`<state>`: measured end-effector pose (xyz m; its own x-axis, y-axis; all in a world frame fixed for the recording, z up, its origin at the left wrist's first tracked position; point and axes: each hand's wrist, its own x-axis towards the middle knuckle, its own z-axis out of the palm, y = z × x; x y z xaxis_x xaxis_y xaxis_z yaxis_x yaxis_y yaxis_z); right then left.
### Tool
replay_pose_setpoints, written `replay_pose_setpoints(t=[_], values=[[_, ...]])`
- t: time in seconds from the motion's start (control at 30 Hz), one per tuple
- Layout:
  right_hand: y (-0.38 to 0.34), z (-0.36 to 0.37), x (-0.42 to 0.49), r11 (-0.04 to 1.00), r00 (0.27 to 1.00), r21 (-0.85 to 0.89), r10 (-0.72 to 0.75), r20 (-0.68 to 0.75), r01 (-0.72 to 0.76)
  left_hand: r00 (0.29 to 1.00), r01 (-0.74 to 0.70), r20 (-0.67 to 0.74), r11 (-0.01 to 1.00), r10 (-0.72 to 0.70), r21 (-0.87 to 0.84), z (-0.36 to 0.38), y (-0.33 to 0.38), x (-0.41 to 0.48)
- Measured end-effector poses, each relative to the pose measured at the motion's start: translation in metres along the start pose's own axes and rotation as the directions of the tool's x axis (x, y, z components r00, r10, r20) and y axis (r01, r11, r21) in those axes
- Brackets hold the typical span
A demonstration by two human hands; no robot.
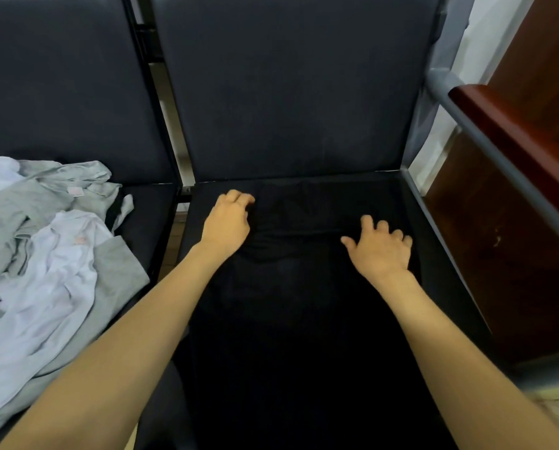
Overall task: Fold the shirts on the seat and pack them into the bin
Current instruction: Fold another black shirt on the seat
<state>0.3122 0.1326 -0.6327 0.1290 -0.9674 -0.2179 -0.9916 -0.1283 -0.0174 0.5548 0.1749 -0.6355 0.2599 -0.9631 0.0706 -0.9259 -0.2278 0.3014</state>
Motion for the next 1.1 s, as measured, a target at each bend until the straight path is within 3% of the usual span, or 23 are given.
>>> replay_pose_setpoints(t=[0.07,0.13,0.2,0.27,0.33,0.4,0.5,0.67,0.77,0.83,0.9,0.97,1.03,1.1], values=[[0.000,0.005,-0.002,0.997,0.995,-0.070,-0.014,0.100,0.021,0.976,-0.010,0.218,0.999,0.001,0.038,0.010,-0.012,-0.002],[0.004,0.001,0.001,0.995,0.986,-0.100,0.021,0.165,-0.005,0.927,0.086,0.340,0.971,-0.160,0.223,0.016,-0.021,-0.006],[0.006,-0.002,0.002,0.993,0.982,-0.119,0.043,0.182,-0.021,0.891,0.263,0.292,0.919,-0.348,0.294,0.012,-0.025,-0.008],[0.004,-0.001,-0.001,0.990,0.982,-0.139,0.034,0.183,-0.009,0.863,0.387,0.250,0.893,-0.439,0.231,0.006,-0.025,-0.011],[0.004,-0.001,-0.004,0.989,0.984,-0.148,0.018,0.179,0.009,0.912,0.348,0.177,0.926,-0.370,0.145,0.005,-0.017,-0.021],[0.003,-0.007,-0.006,0.992,0.984,-0.124,0.014,0.179,0.008,0.971,0.198,0.107,0.971,-0.213,0.137,0.005,-0.002,-0.040],[0.002,-0.020,-0.011,1.000,0.970,-0.029,0.009,0.242,-0.002,0.983,0.038,0.168,0.976,-0.076,0.214,0.006,0.010,-0.068],[-0.008,-0.014,-0.016,0.996,0.910,-0.076,-0.004,0.414,0.039,0.904,0.098,0.378,0.956,-0.201,0.275,0.014,0.004,-0.077],[-0.008,-0.007,0.011,0.998,0.927,-0.015,-0.053,0.372,0.063,0.901,0.122,0.385,0.970,-0.197,0.211,0.018,-0.011,-0.042],[-0.004,-0.006,0.038,0.990,0.942,0.084,-0.135,0.307,0.114,0.918,0.129,0.341,0.964,-0.204,0.231,0.016,-0.027,-0.009],[-0.002,-0.006,0.062,0.981,0.947,0.119,-0.179,0.265,0.152,0.953,0.099,0.228,0.920,-0.197,0.380,0.007,-0.040,0.013],[-0.005,-0.007,0.080,0.983,0.954,0.081,-0.180,0.240,0.165,0.995,-0.003,0.091,0.893,-0.042,0.451,-0.001,-0.036,0.012],[-0.011,-0.007,0.086,0.982,0.960,0.064,-0.188,0.208,0.178,0.988,-0.143,-0.007,0.926,0.155,0.349,-0.005,-0.019,-0.012],[-0.016,-0.006,0.075,0.975,0.973,0.101,-0.206,0.108,0.196,0.981,-0.188,-0.007,0.962,0.193,0.200,-0.006,-0.004,-0.047]])
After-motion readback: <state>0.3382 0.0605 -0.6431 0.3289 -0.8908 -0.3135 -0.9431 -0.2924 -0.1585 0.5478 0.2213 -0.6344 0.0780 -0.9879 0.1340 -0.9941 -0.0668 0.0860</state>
